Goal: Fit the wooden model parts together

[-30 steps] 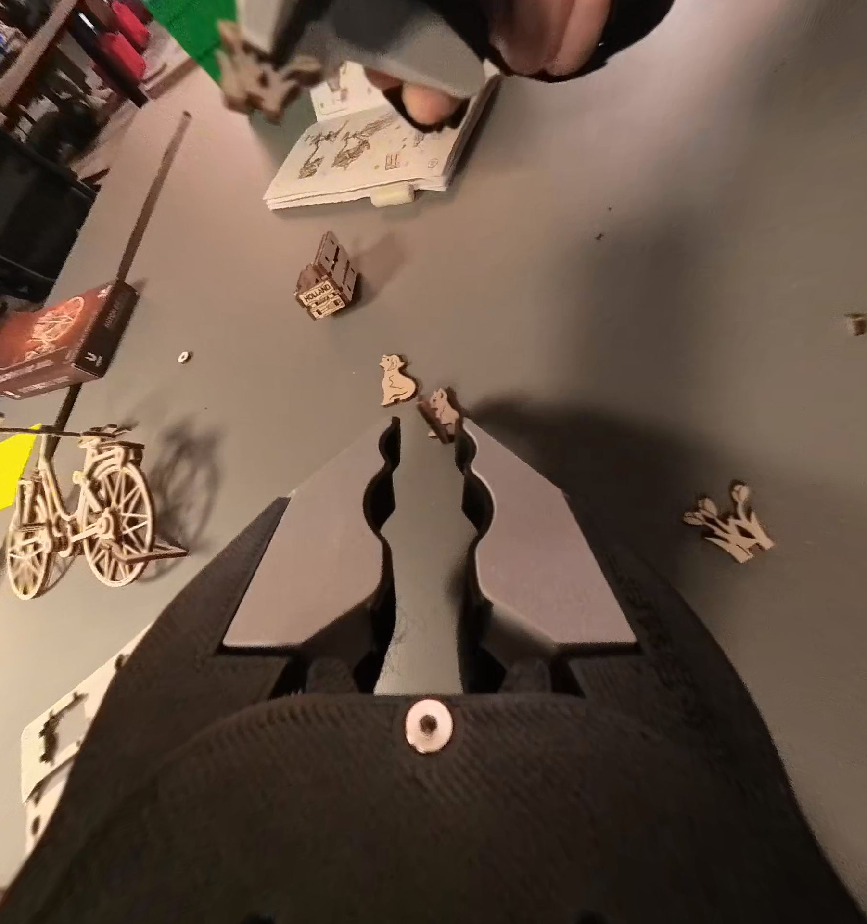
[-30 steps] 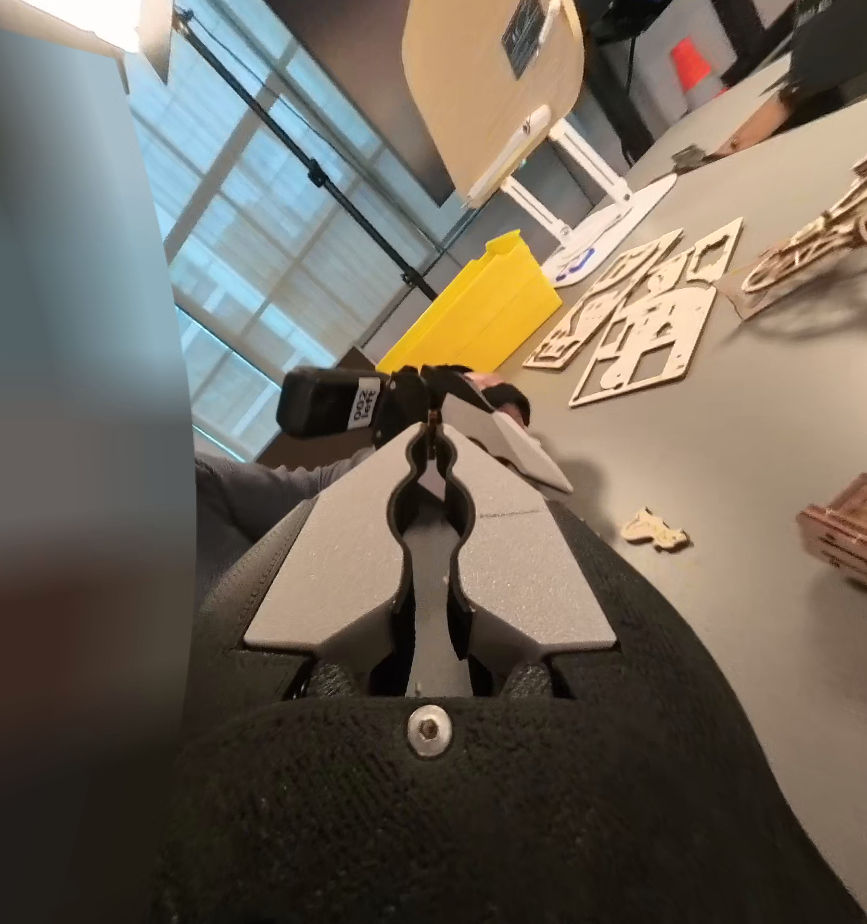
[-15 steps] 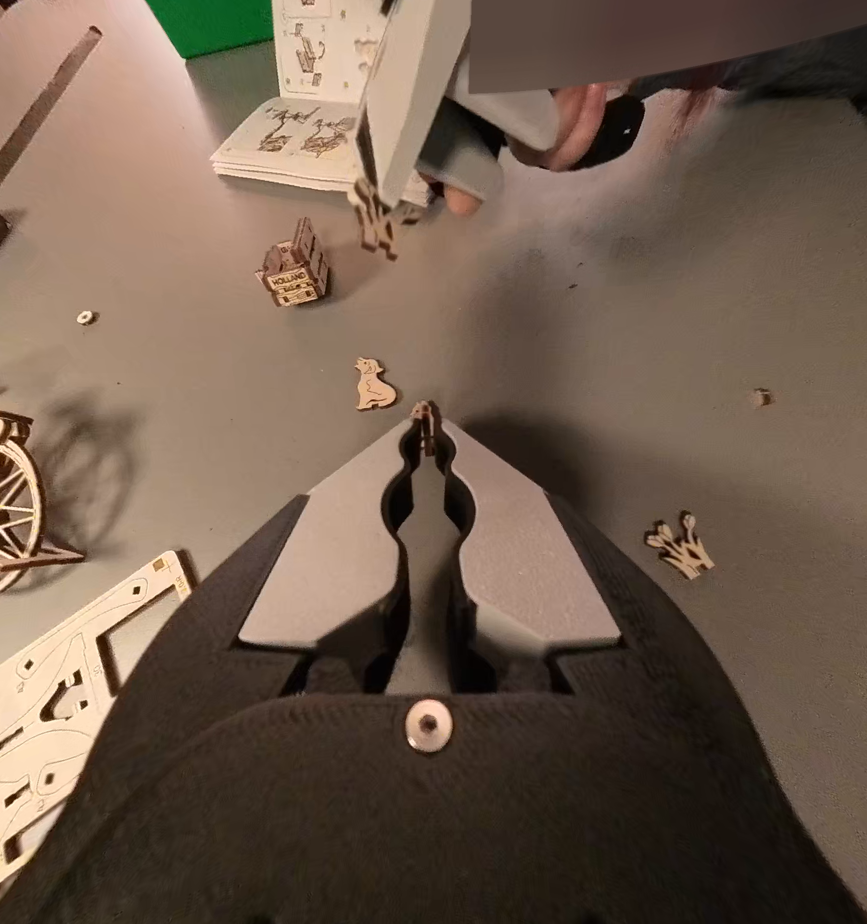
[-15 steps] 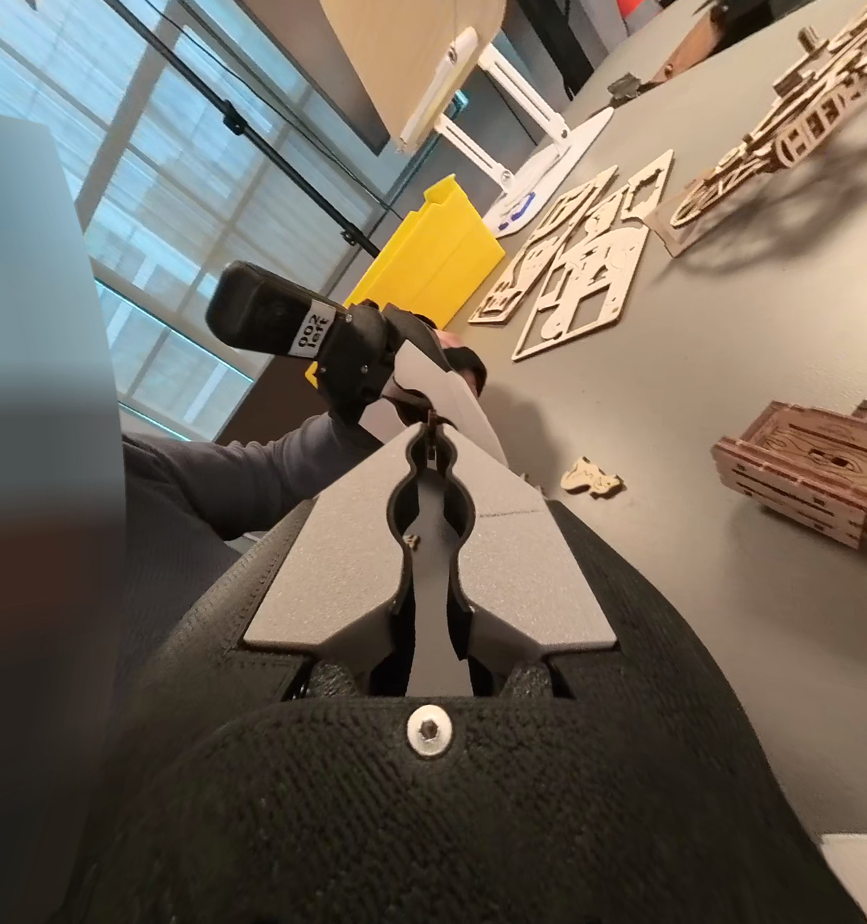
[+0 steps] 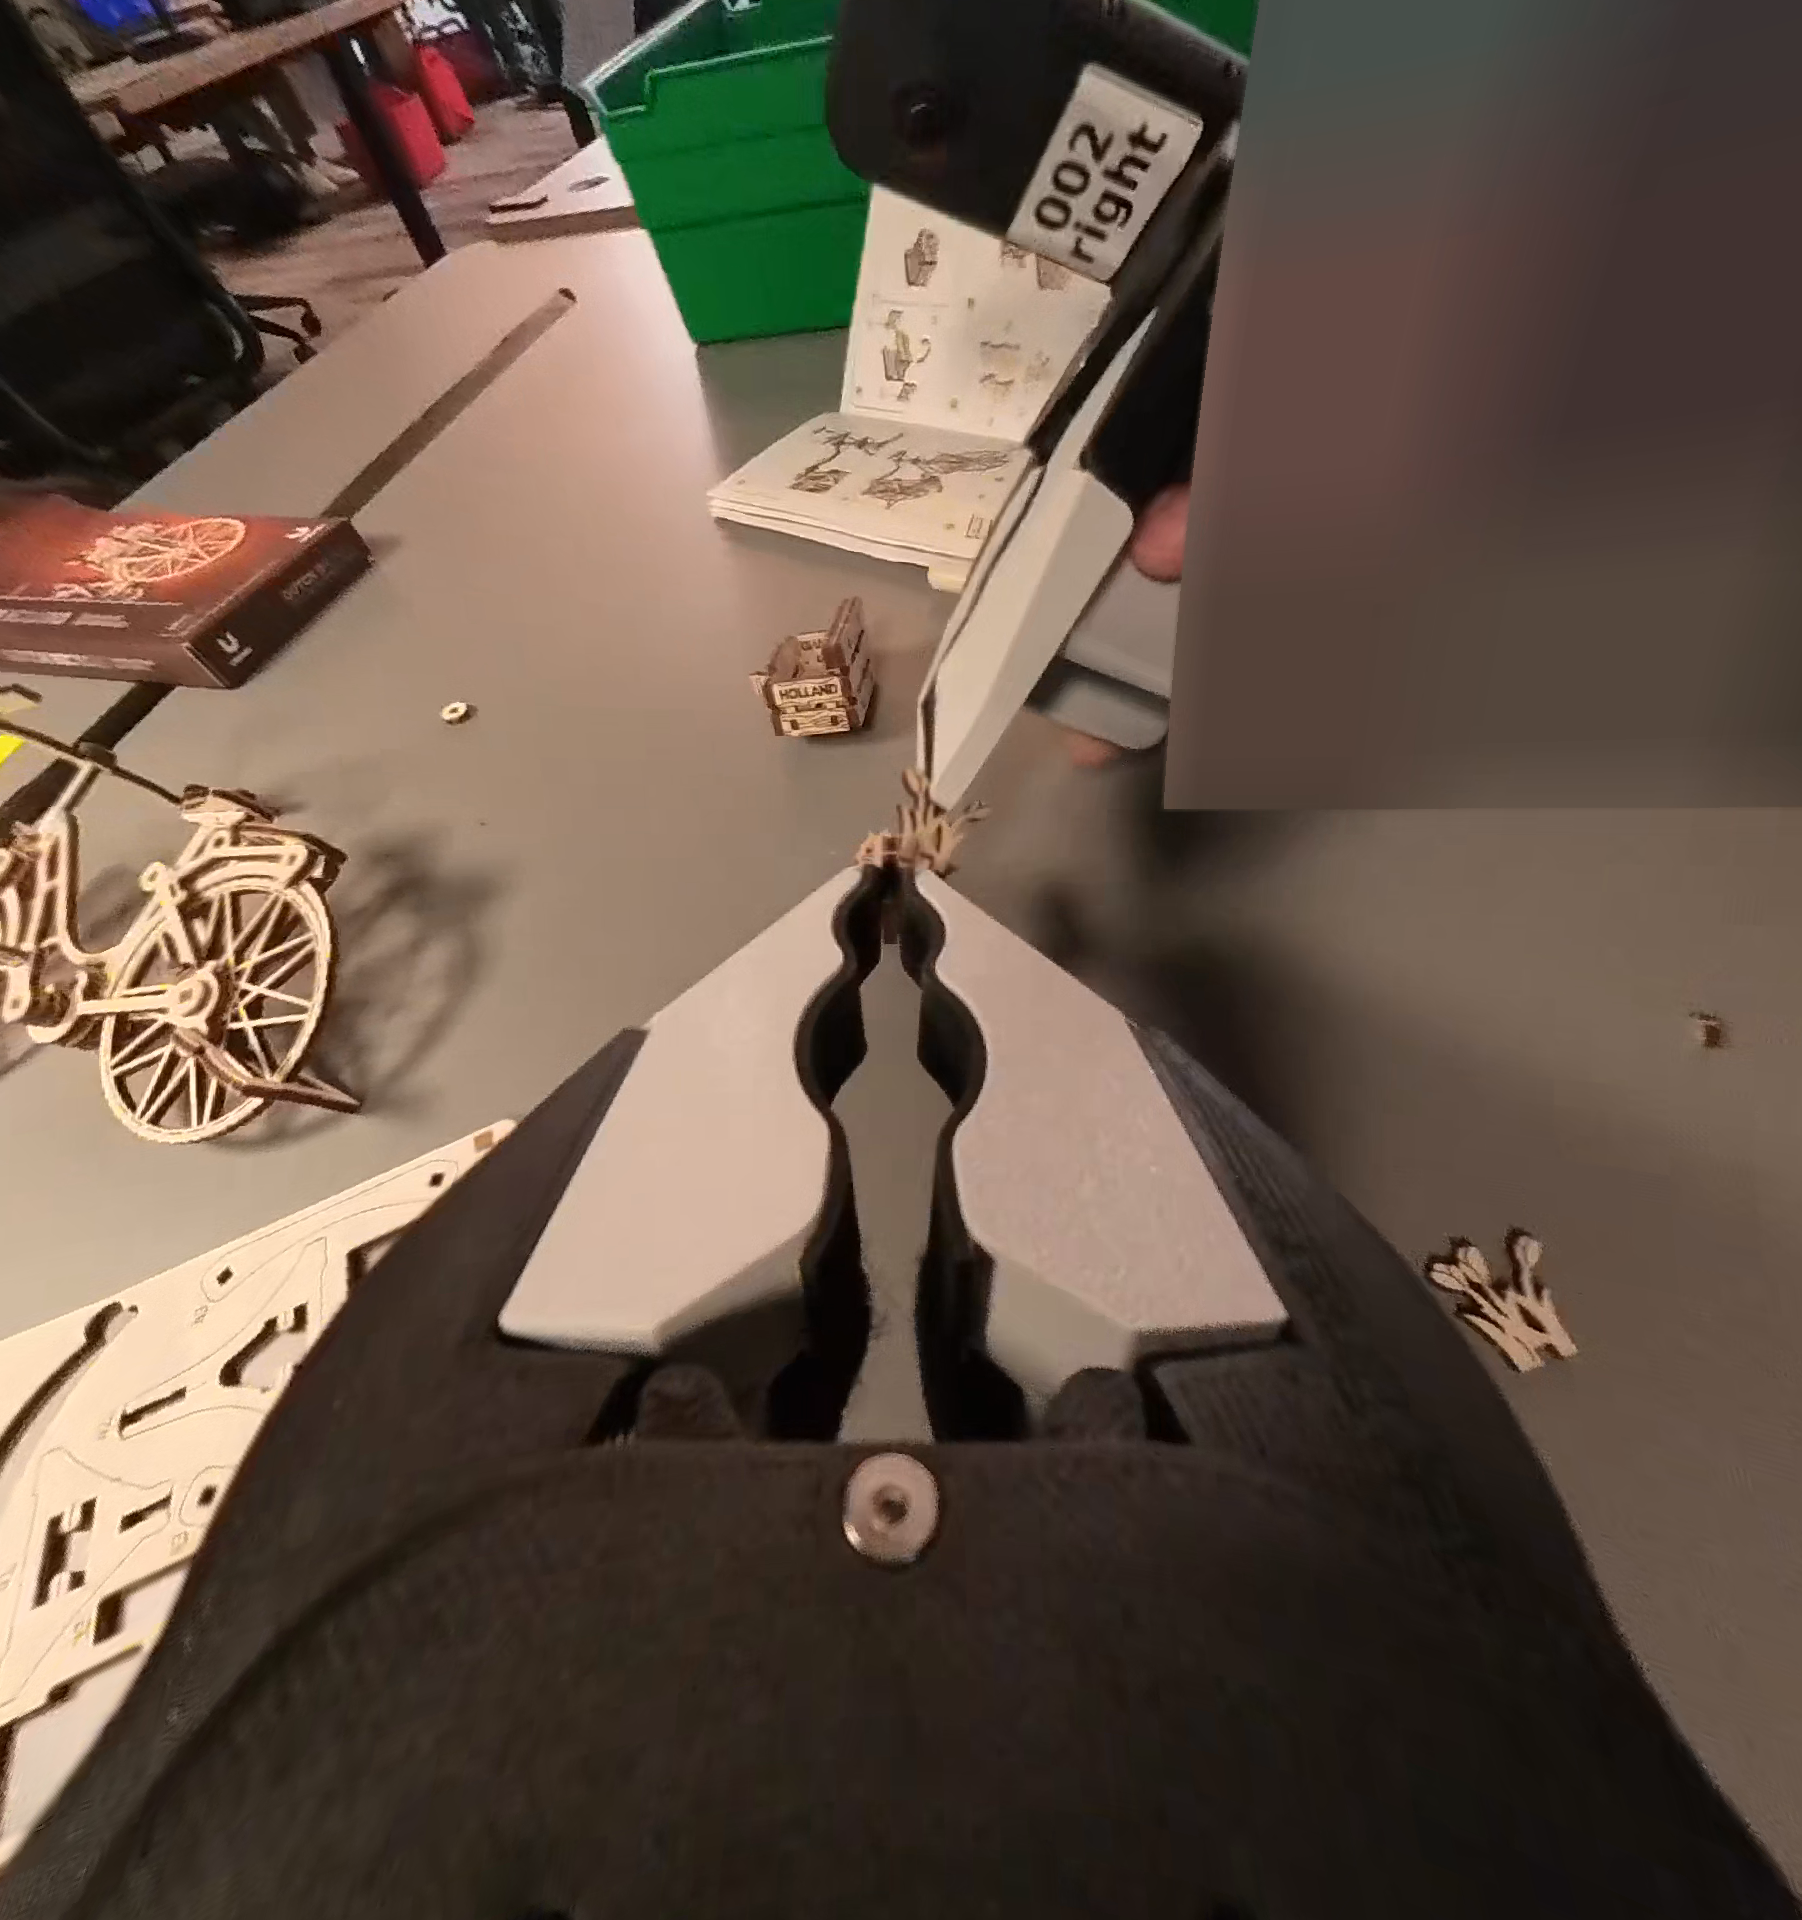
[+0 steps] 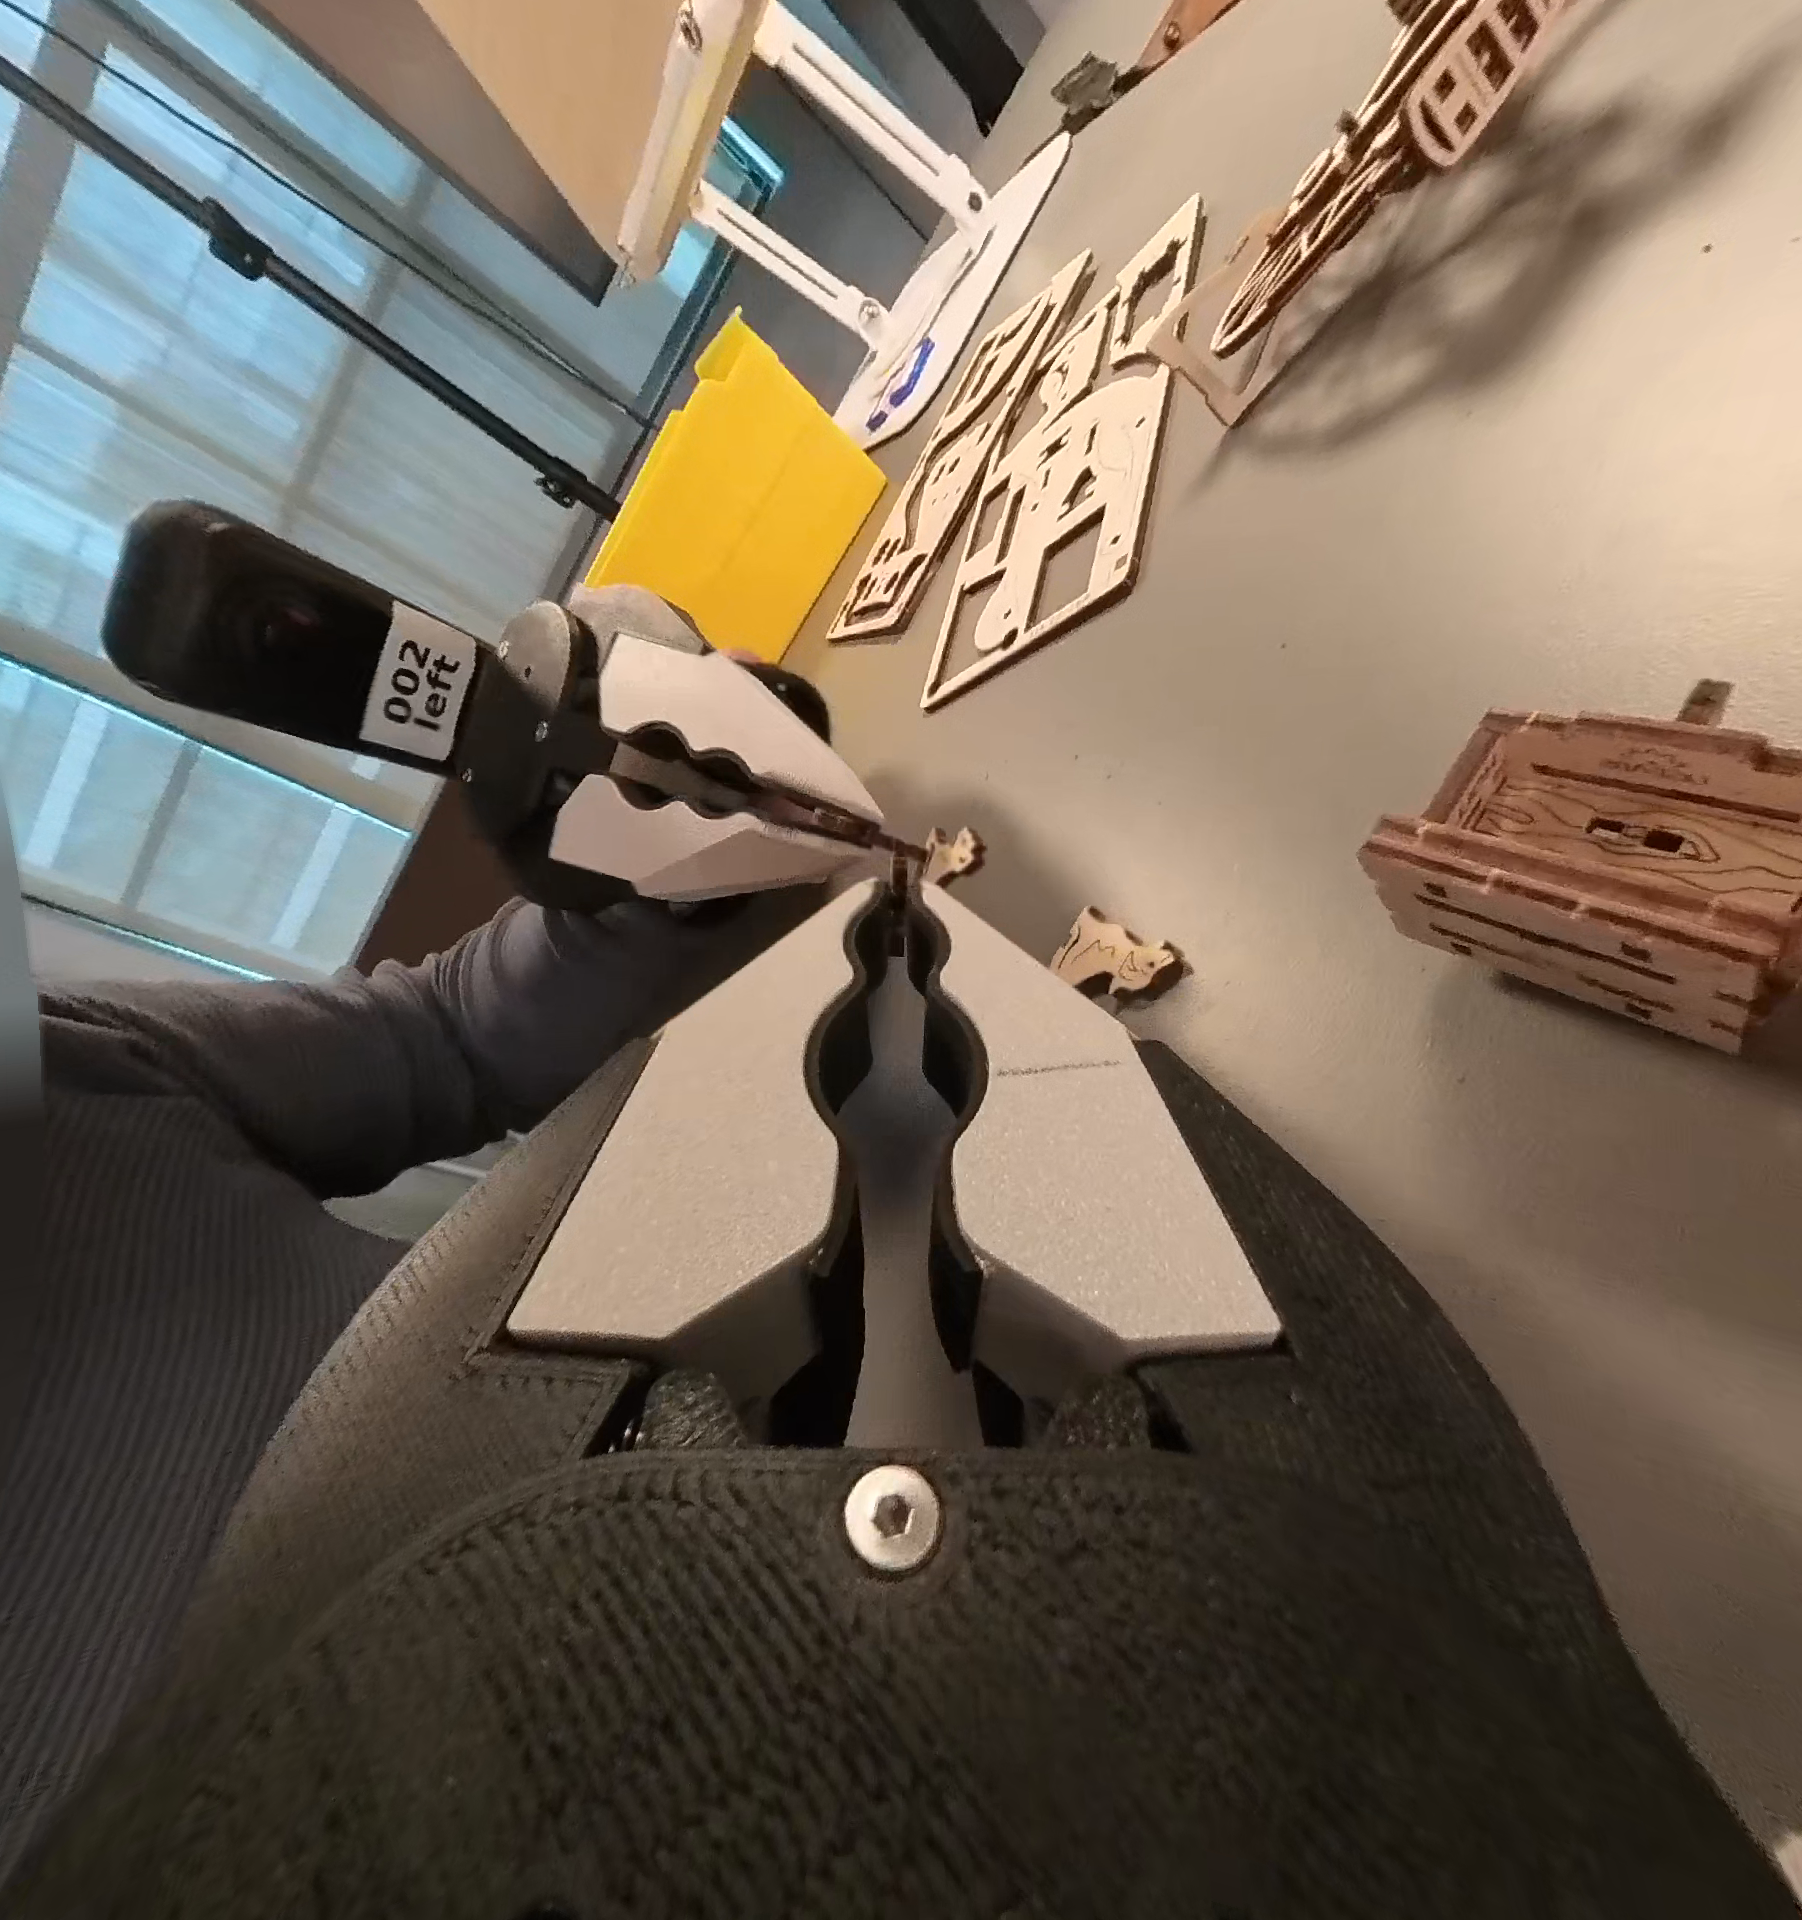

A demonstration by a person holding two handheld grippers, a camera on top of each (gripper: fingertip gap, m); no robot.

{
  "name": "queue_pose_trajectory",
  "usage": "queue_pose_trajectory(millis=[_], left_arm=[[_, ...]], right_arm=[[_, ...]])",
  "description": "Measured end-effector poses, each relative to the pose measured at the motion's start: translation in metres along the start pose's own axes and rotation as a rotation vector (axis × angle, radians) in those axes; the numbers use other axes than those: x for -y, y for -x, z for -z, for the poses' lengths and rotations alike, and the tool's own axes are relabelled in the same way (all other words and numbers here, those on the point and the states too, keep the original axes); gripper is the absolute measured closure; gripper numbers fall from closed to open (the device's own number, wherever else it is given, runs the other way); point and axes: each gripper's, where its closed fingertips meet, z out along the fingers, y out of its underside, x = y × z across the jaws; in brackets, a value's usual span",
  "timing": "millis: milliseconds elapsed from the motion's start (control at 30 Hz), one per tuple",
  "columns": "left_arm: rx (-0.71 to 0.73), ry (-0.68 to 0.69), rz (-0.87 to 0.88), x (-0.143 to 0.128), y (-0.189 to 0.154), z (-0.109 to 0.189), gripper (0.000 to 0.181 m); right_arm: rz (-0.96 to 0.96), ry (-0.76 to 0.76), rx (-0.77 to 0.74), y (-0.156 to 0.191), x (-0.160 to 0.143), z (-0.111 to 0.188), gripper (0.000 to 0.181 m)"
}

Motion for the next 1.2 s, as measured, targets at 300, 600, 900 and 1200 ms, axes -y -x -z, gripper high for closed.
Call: queue_pose_trajectory(millis=[300,600,900,1200], left_arm=[[-0.001,-0.100,-0.067,0.014,-0.007,0.003,0.180],[0.035,-0.131,-0.214,0.018,-0.013,0.003,0.181],[0.042,-0.144,-0.236,0.019,-0.013,0.004,0.181],[0.037,-0.147,-0.256,0.019,-0.016,0.004,0.181]], right_arm=[[-0.084,-0.053,0.080,0.008,0.008,0.000,0.181],[-0.121,-0.036,0.141,0.013,0.006,0.004,0.181],[-0.125,-0.026,0.164,0.016,0.003,0.005,0.181],[-0.127,-0.022,0.170,0.018,0.001,0.004,0.181]])
